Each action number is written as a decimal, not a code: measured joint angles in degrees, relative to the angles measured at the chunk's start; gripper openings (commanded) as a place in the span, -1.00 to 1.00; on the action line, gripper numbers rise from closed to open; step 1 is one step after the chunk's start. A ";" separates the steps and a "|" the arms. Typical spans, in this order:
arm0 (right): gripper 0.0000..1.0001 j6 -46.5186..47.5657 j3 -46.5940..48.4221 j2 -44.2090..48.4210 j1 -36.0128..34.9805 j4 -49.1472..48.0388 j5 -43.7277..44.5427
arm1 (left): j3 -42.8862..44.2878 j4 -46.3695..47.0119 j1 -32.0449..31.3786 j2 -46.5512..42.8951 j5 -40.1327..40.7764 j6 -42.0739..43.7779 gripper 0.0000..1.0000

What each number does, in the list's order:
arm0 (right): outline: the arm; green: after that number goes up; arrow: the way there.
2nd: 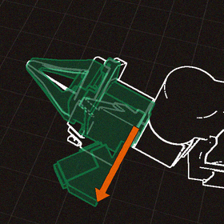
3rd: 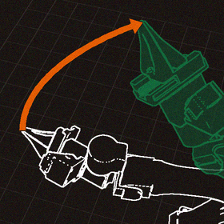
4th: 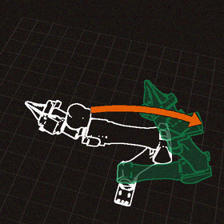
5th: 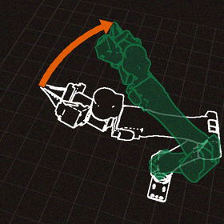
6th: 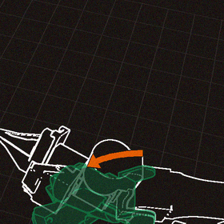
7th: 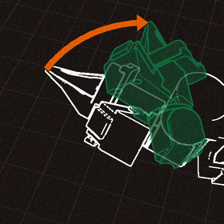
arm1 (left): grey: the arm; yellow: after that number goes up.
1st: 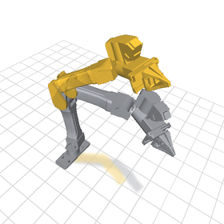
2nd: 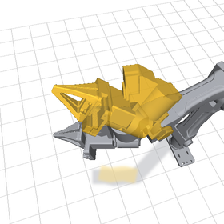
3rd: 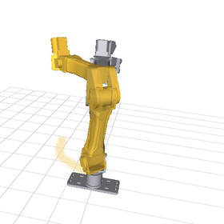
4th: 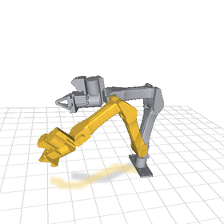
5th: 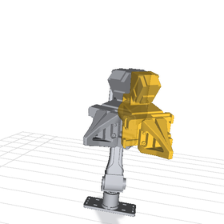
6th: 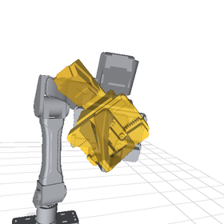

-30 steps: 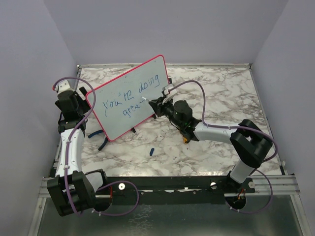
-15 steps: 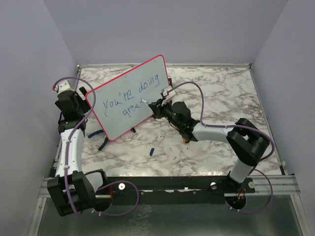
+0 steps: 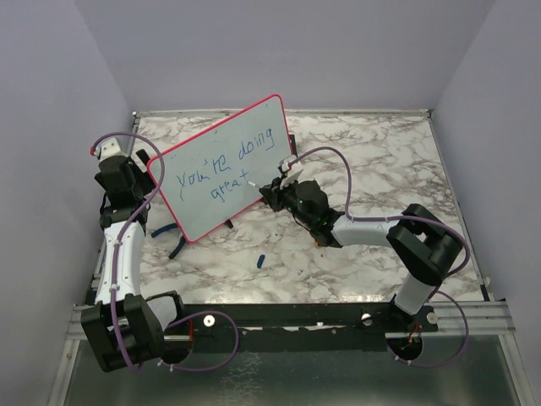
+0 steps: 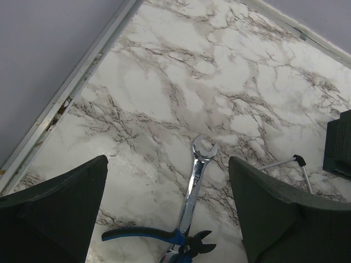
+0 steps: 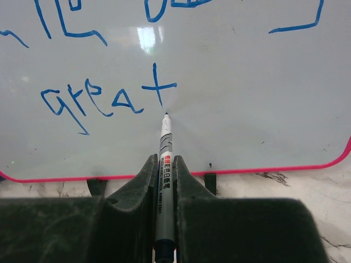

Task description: Write a sentence on the whiteboard

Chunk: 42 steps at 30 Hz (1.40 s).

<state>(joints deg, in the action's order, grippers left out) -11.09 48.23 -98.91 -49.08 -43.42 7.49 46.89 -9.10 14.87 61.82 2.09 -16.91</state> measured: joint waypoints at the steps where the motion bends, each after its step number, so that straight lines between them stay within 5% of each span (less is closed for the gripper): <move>1: -0.99 -0.02 0.00 0.00 -0.04 0.00 0.42 | 0.00 -0.02 0.00 0.00 0.00 0.00 0.84; 42: -0.99 0.63 0.98 1.44 -0.09 -0.04 -0.33 | -0.11 -0.26 0.00 -0.76 0.50 0.26 0.84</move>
<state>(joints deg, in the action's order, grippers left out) -10.46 49.21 -97.47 -49.17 -43.46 7.16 46.78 -9.37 14.87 61.06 2.59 -16.64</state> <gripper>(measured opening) 0.115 0.922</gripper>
